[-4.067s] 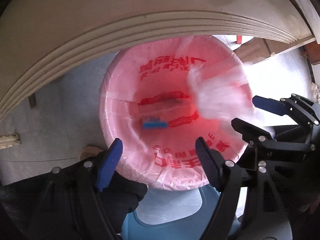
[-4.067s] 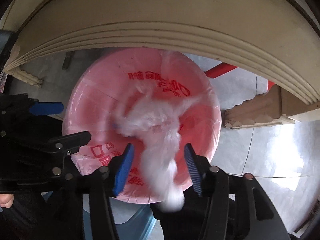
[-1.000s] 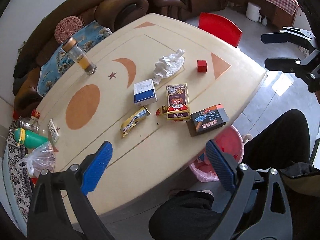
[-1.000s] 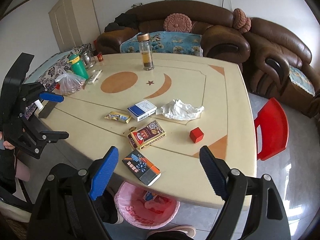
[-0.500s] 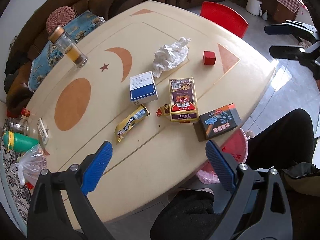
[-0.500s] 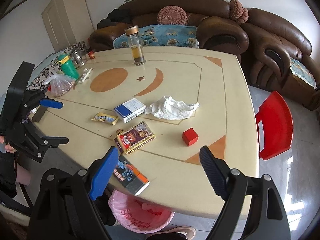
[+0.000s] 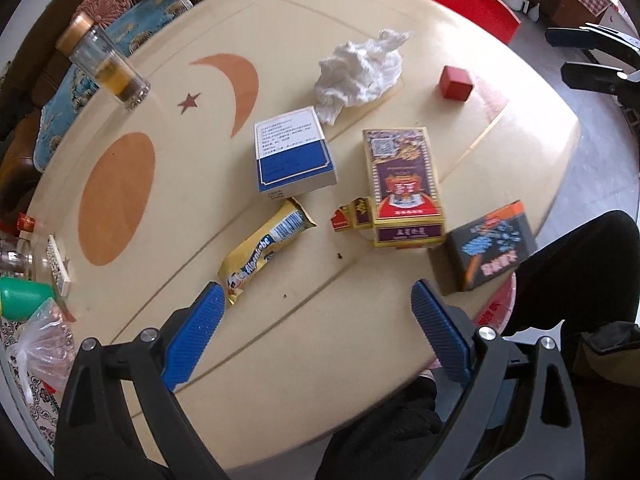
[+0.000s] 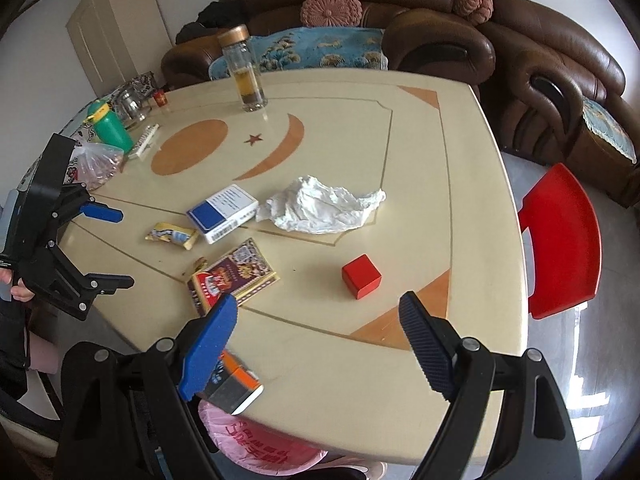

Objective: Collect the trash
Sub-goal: 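Grasp the yellow snack wrapper with the left tool while the right tool grasps the red cube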

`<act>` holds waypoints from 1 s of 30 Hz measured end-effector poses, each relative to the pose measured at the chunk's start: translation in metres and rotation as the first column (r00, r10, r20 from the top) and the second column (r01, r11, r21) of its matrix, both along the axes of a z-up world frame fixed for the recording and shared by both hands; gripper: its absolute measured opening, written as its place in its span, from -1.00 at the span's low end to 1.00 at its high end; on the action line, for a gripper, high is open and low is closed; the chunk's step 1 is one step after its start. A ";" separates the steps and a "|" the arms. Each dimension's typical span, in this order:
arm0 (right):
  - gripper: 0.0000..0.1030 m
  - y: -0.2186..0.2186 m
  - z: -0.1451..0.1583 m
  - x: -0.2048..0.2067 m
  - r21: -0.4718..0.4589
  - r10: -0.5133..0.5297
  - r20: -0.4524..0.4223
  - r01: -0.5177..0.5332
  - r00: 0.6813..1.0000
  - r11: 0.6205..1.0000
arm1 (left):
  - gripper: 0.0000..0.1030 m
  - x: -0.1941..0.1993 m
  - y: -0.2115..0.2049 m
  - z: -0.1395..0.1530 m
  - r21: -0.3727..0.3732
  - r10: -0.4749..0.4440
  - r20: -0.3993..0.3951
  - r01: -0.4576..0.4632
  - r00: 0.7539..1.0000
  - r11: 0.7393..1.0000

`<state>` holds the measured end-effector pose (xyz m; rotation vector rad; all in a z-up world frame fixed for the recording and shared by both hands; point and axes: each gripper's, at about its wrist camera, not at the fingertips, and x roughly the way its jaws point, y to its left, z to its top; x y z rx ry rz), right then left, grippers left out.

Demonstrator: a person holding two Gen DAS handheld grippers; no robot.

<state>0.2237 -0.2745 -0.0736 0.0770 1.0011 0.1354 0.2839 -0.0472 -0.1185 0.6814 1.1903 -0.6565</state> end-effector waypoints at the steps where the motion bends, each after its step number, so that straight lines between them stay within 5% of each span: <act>1: 0.57 -0.002 -0.004 0.004 0.001 -0.002 -0.007 0.002 1.000 1.000 | 0.78 0.003 0.000 -0.004 0.003 -0.001 -0.006 0.001 1.000 1.000; 14: 0.57 -0.007 -0.057 0.050 -0.035 0.023 -0.107 -0.027 0.994 0.999 | 0.78 0.045 -0.004 -0.057 0.054 -0.002 -0.086 0.006 0.996 0.999; 30: 0.57 -0.007 -0.105 0.081 -0.051 0.044 -0.183 -0.054 0.982 0.997 | 0.80 0.086 -0.001 -0.083 0.046 -0.019 -0.130 0.026 0.991 0.999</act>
